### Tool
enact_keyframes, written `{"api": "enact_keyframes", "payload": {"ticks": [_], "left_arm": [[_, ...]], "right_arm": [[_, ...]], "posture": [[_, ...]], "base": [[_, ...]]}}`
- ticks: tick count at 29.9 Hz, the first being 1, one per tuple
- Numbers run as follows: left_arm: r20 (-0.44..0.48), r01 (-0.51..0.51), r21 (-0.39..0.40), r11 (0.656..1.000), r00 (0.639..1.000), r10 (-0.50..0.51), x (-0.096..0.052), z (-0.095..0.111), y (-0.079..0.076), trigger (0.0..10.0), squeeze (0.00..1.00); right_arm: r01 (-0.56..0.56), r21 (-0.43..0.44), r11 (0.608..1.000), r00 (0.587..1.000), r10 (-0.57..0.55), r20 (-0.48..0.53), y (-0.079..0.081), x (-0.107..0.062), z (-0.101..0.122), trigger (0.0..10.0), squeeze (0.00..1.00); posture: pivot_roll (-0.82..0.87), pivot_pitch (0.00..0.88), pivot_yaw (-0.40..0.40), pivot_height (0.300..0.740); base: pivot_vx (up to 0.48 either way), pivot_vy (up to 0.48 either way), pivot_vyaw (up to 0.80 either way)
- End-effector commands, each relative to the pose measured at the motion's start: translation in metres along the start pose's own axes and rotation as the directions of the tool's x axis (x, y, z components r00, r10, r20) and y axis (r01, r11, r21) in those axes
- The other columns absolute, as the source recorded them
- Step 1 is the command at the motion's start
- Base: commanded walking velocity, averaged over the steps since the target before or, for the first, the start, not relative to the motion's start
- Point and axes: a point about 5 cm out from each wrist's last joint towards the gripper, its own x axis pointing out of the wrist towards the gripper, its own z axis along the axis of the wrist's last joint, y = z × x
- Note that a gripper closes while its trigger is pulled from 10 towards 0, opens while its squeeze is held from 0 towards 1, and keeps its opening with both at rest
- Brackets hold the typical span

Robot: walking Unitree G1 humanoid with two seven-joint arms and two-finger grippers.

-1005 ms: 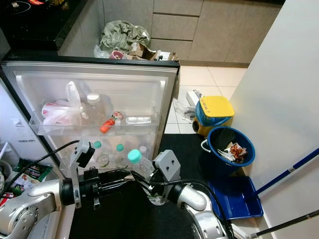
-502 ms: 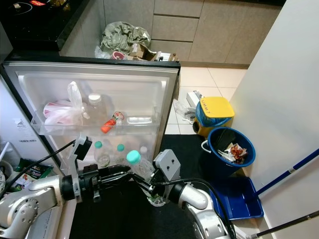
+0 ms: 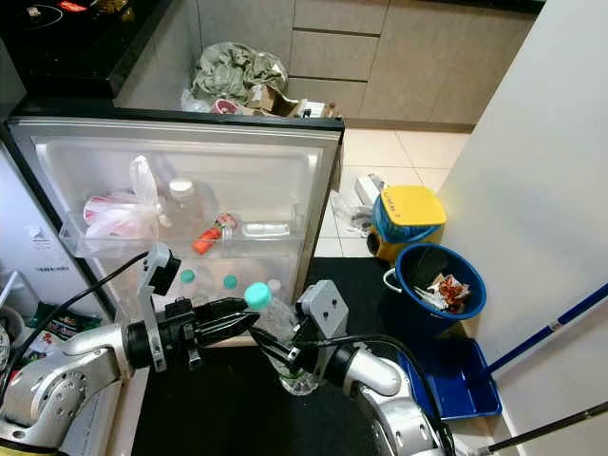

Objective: Restocking fridge

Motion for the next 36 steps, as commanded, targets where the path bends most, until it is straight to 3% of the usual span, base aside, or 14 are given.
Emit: {"api": "enact_keyframes", "payload": {"ticks": [1, 5, 6, 16, 17, 19, 20, 29, 30, 32, 33, 34, 36], "left_arm": [[0.005, 0.029, -0.016, 0.999, 1.0, -0.029, 0.011, -0.005, -0.004, 0.0, 0.0], [0.012, 0.032, -0.013, 0.999, 0.999, -0.031, 0.012, -0.006, -0.005, 0.0, 0.0], [0.007, 0.029, -0.012, 0.999, 1.0, -0.029, 0.013, -0.006, -0.005, 10.0, 0.0], [-0.017, 0.072, -0.012, 0.997, 0.997, -0.073, 0.015, -0.008, -0.01, 10.0, 0.0], [-0.019, 0.083, -0.012, 0.996, 0.996, -0.084, 0.013, -0.008, -0.011, 10.0, 0.56], [-0.018, 0.085, -0.012, 0.996, 0.996, -0.085, 0.011, -0.008, -0.012, 10.0, 0.56], [-0.022, 0.087, -0.019, 0.996, 0.996, -0.087, 0.01, -0.008, -0.012, 10.0, 1.0], [-0.033, 0.092, -0.013, 0.996, 0.995, -0.092, -0.001, -0.006, -0.017, 10.0, 1.0], [-0.039, 0.087, -0.002, 0.996, 0.995, -0.087, -0.001, -0.005, -0.016, 10.0, 0.93], [-0.039, 0.087, -0.002, 0.996, 0.995, -0.087, -0.001, -0.005, -0.016, 10.0, 0.93], [-0.041, 0.09, -0.003, 0.996, 0.995, -0.09, -0.002, -0.005, -0.016, 10.0, 0.71], [-0.042, 0.088, -0.001, 0.996, 0.995, -0.088, -0.002, -0.005, -0.015, 10.0, 0.0], [-0.047, 0.08, 0.007, 0.997, 0.996, -0.079, -0.002, -0.005, -0.014, 10.0, 0.0]], "right_arm": [[-0.056, -0.016, 0.998, 0.998, 0.057, 0.021, 0.009, 0.006, 0.006, 10.0, 0.0], [-0.076, -0.011, 0.997, 0.997, 0.076, 0.013, 0.01, 0.007, 0.006, 10.0, 0.0], [-0.087, -0.01, 0.996, 0.996, 0.087, 0.006, 0.011, 0.007, 0.006, 10.0, 0.0], [-0.171, -0.002, 0.985, 0.985, 0.171, -0.036, 0.016, 0.009, 0.004, 10.0, 0.0], [-0.171, -0.005, 0.985, 0.985, 0.171, -0.036, 0.015, 0.01, 0.006, 10.0, 0.0], [-0.171, -0.005, 0.985, 0.985, 0.17, -0.036, 0.014, 0.01, 0.007, 10.0, 0.0], [-0.17, -0.005, 0.985, 0.985, 0.17, -0.036, 0.014, 0.01, 0.006, 10.0, 0.0], [-0.235, 0.007, 0.972, 0.97, 0.235, -0.061, 0.022, 0.013, 0.004, 10.0, 0.0], [-0.258, 0.004, 0.966, 0.964, 0.258, -0.072, 0.024, 0.013, 0.003, 10.0, 0.0], [-0.258, 0.004, 0.966, 0.964, 0.258, -0.072, 0.024, 0.013, 0.003, 10.0, 0.0], [-0.269, 0.002, 0.963, 0.96, 0.268, -0.075, 0.025, 0.013, 0.003, 10.0, 0.0], [-0.277, -0.002, 0.961, 0.958, 0.276, -0.077, 0.025, 0.012, 0.004, 10.0, 0.0], [-0.278, -0.008, 0.961, 0.958, 0.277, -0.074, 0.025, 0.011, 0.006, 10.0, 0.0]], "posture": [[-0.01, 0.041, -0.09, 0.74], [0.0, 0.039, -0.094, 0.74], [0.0, 0.038, -0.095, 0.74], [0.0, 0.038, -0.091, 0.74], [0.0, 0.04, -0.091, 0.74], [0.0, 0.04, -0.091, 0.74], [0.0, 0.041, -0.091, 0.74], [0.01, 0.046, -0.093, 0.74], [0.02, 0.047, -0.094, 0.74], [0.02, 0.047, -0.094, 0.74], [0.02, 0.047, -0.094, 0.74], [0.01, 0.048, -0.093, 0.74], [0.01, 0.048, -0.092, 0.74]], "base": [[0.0, 0.0, 0.0], [0.0, 0.0, 0.0], [0.0, 0.0, 0.0], [0.0, 0.0, 0.0], [0.0, 0.0, 0.0], [0.0, 0.0, 0.0], [0.0, 0.0, 0.0], [0.0, 0.0, 0.0], [0.0, 0.0, 0.0], [0.0, 0.0, 0.0], [0.0, 0.0, 0.0], [0.0, 0.0, 0.0], [0.0, 0.0, 0.0]]}}
